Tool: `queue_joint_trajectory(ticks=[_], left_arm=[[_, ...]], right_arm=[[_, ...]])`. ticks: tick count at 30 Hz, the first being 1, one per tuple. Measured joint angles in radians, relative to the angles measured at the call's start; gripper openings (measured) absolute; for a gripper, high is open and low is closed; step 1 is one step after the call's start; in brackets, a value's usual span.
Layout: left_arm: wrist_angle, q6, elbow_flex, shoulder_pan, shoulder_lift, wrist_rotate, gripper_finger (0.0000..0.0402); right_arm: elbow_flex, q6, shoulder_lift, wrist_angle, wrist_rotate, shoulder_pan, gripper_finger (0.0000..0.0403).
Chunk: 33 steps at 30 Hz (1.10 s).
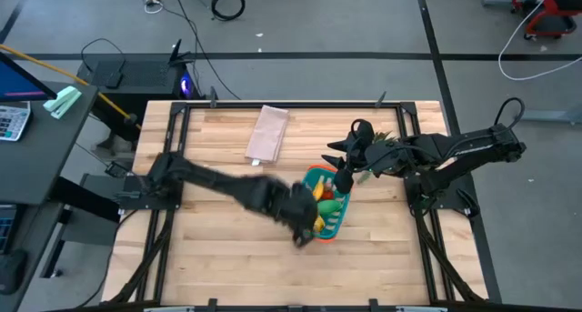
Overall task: Pick and placing Produce into tupperware
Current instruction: Put the red strawberry into the blue basket, then return to Home Position
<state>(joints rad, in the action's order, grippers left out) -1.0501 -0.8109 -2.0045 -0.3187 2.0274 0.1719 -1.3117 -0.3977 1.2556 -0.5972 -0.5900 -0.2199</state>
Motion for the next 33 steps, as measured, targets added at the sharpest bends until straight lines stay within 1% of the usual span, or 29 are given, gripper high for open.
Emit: queue_joint_trajectory(ticks=[3,6,12,16,22,27,31,33], left_arm=[[0.000,0.076,-0.014,0.077,0.000,-0.025,0.0001],[-0.008,0.139,0.005,0.130,0.000,-0.057,0.0001],[-0.013,0.215,0.074,0.171,0.001,-0.065,0.0001],[0.034,0.250,0.142,0.181,0.002,-0.064,0.0002],[0.100,0.255,0.194,0.182,0.001,-0.065,0.0035],[0.123,0.259,0.196,0.182,0.001,-0.065,0.0064],[0.124,0.258,0.196,0.182,0.001,-0.072,0.0080],[0.122,0.264,0.196,0.180,-0.004,-0.114,0.0084]], right_arm=[[0.000,0.000,0.000,0.000,0.000,0.000,0.0174],[0.000,0.000,0.000,0.000,0.000,0.000,0.0174],[0.000,0.000,0.000,0.000,0.000,0.000,0.0174],[0.000,0.000,0.000,0.000,0.000,0.000,0.0174],[0.000,0.000,0.000,0.000,0.000,0.000,0.0174],[0.000,-0.004,0.000,0.000,0.000,0.000,0.0175],[0.000,-0.083,0.000,0.000,0.000,0.000,0.0176],[0.000,-0.137,0.000,0.000,0.000,0.000,0.0176]])
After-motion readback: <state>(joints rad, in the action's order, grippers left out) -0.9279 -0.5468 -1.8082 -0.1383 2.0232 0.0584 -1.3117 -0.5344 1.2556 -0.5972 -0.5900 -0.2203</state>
